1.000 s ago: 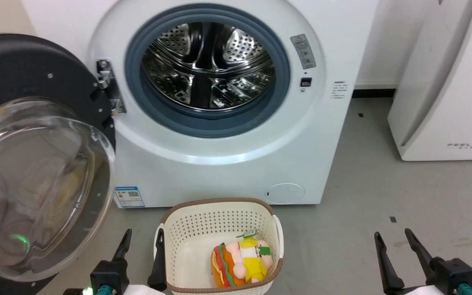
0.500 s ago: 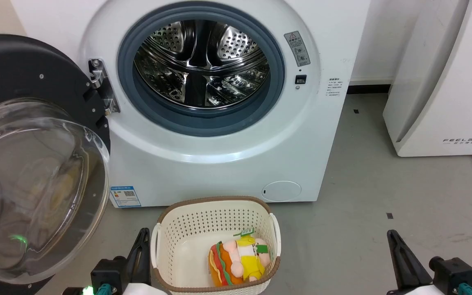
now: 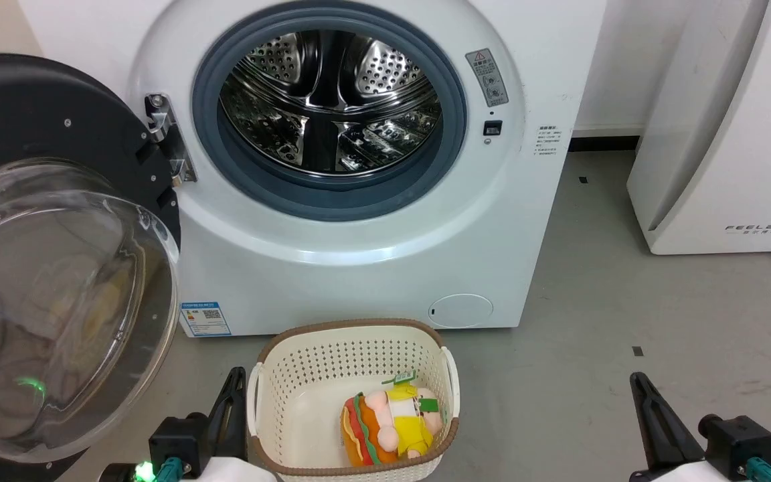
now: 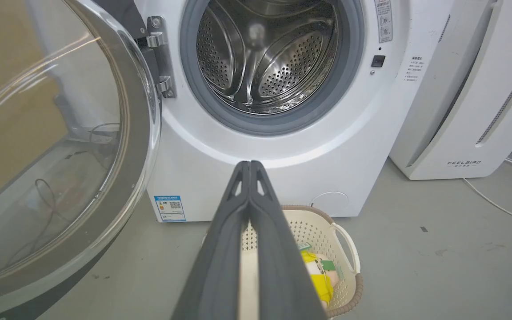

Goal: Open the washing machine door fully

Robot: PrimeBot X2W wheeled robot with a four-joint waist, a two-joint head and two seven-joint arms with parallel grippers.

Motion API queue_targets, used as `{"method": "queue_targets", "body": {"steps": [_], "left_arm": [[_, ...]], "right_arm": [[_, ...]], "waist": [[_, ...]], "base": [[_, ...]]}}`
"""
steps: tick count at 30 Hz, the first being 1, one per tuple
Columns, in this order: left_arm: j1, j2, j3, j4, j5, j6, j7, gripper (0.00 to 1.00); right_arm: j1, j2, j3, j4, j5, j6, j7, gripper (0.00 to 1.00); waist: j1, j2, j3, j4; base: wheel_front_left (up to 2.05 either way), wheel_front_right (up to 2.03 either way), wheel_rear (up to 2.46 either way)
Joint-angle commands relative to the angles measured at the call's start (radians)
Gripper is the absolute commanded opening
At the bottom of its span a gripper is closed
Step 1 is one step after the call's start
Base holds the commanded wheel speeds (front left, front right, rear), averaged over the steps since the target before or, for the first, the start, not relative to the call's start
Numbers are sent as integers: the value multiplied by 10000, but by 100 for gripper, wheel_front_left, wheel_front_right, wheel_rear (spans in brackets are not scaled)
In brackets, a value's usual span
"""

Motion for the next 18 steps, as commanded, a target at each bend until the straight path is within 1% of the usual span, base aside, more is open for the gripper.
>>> {"method": "queue_targets", "body": {"steps": [1,18], "left_arm": [[-32,-33,108,-85,136,-49,76,0],[-60,-234,472,-323,534,-319,399,0]], "right_arm": [[-76,4,33,-103,-87,-1,48,0],[-147,8,113,-387,-168,-3,360,0]], "waist": [[0,-1,5,6],[0,-1,55,59]], "base": [[0,0,0],[0,0,0]]}}
